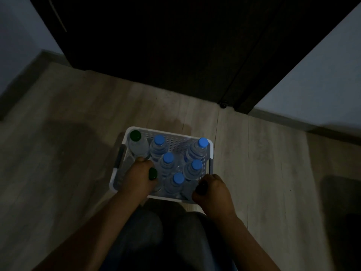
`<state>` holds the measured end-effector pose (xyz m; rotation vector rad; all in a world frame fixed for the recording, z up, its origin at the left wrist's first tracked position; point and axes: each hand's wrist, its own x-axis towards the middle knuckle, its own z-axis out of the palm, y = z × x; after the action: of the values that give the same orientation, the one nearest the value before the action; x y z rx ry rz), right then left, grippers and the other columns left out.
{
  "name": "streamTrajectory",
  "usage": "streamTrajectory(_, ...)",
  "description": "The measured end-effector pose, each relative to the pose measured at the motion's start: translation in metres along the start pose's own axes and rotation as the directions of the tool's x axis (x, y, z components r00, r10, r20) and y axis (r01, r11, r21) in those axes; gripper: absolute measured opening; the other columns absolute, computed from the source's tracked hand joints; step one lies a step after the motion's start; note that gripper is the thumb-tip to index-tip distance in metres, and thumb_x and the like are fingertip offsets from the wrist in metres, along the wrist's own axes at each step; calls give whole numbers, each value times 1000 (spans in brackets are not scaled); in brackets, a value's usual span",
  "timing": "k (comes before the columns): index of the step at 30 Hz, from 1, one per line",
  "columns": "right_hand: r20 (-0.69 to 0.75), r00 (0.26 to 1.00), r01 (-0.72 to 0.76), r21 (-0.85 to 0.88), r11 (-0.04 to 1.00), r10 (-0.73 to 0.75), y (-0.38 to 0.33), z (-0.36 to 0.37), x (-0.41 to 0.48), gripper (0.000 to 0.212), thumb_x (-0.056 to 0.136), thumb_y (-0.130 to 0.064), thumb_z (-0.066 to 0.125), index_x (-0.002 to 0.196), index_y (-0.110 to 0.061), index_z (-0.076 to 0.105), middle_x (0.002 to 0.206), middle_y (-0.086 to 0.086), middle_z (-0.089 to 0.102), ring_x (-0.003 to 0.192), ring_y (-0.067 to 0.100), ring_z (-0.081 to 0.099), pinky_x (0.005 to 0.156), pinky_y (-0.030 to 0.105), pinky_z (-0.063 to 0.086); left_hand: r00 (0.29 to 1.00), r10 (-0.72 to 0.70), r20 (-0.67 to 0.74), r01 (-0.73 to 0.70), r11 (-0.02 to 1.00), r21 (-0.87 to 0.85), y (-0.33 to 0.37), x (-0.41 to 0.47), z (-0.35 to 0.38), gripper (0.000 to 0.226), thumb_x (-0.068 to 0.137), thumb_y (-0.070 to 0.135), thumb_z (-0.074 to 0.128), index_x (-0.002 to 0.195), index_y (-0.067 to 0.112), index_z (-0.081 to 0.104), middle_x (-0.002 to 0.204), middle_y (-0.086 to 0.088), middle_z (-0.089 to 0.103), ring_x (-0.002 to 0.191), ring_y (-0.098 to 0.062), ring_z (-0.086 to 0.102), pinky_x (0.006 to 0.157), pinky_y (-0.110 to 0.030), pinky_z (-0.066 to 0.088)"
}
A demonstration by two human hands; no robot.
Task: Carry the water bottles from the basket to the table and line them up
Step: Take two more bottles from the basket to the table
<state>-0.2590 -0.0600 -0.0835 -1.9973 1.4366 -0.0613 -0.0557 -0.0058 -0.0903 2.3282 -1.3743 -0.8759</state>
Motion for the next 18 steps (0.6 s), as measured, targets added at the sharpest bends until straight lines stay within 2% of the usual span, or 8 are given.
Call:
streamTrajectory(3,-42,999,29,22,999,-28,-5,-9,-5,20,76,-17,73,91,-12,61,78,-13,43,79,7,47,57,8,36,999,1,-48,-3,999,-46,6,-6,-10,16,78,10,69,89,-1,64,98,-13,57,93,-26,58,77,-28,42)
streamTrajectory(8,-49,998,32,46,998,-30,-35,-56,-20,20,74,-18,75,85,-12,59,81,-4,50,68,1,45,53,8,38,991,9,-135,-15,999,-50,41,-42,-53,13,75,7,70,77,9,57,90,-4,50,82,-18,52,71,-25,37)
streamTrajectory(13,-100,994,56,83,995,-47,-87,-135,-52,16,72,-10,75,81,-5,62,70,-14,42,73,11,51,55,12,38,997,3,-81,-5,1000,-19,90,-80,-122,12,75,5,68,84,5,60,97,-13,58,79,-17,51,65,-19,34)
streamTrajectory(16,-112,993,51,96,994,-40,-116,-179,-78,18,72,-10,76,85,-6,63,77,-7,49,71,9,51,55,8,37,996,41,-79,-42,999,-9,123,-107,-165,14,76,8,69,83,11,57,98,-8,55,80,-10,45,57,-8,27)
streamTrajectory(18,-129,991,55,101,993,-42,-135,-210,-96,20,71,-9,76,87,-6,63,82,-1,52,70,11,52,57,8,37,995,44,-95,-45,999,-12,146,-125,-195,15,76,9,69,89,7,61,96,-2,51,82,-10,46,57,-6,27)
